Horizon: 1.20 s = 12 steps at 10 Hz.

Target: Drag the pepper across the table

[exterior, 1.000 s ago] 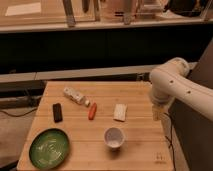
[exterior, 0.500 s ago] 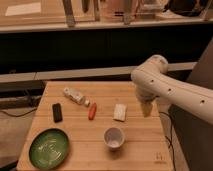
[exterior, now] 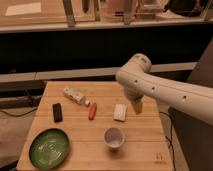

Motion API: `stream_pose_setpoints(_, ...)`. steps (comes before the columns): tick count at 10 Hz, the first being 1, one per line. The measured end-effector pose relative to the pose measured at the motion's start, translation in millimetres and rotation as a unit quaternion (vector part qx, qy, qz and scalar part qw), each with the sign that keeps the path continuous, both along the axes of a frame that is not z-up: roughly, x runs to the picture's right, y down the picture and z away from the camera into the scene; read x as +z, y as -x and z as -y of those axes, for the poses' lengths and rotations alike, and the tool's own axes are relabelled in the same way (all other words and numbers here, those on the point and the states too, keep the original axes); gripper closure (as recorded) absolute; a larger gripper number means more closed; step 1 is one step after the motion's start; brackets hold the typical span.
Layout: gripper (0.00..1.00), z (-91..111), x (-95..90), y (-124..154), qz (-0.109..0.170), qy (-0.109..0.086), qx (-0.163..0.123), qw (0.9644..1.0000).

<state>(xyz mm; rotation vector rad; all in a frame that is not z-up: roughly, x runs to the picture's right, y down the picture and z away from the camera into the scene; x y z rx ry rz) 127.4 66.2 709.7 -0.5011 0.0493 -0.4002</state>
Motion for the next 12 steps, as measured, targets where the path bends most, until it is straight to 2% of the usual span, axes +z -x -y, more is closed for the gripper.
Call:
stream_pose_setpoints(4,0.2,5.7,3.4,29.5,0.026,-0.004,-0.061,0.9978)
stream_pose_setpoints(6,0.2,10.2,6.0,54.0,0.049,-0.009,-0.104,0.9933)
stream_pose_setpoints(8,0.2,10.5,8.4,62.3,0.06,-0.009,-0.132,0.9895)
stream_pose_setpoints(12,0.2,7.9,20.9,89.4,0.089,-0.013,-0.164,0.9824)
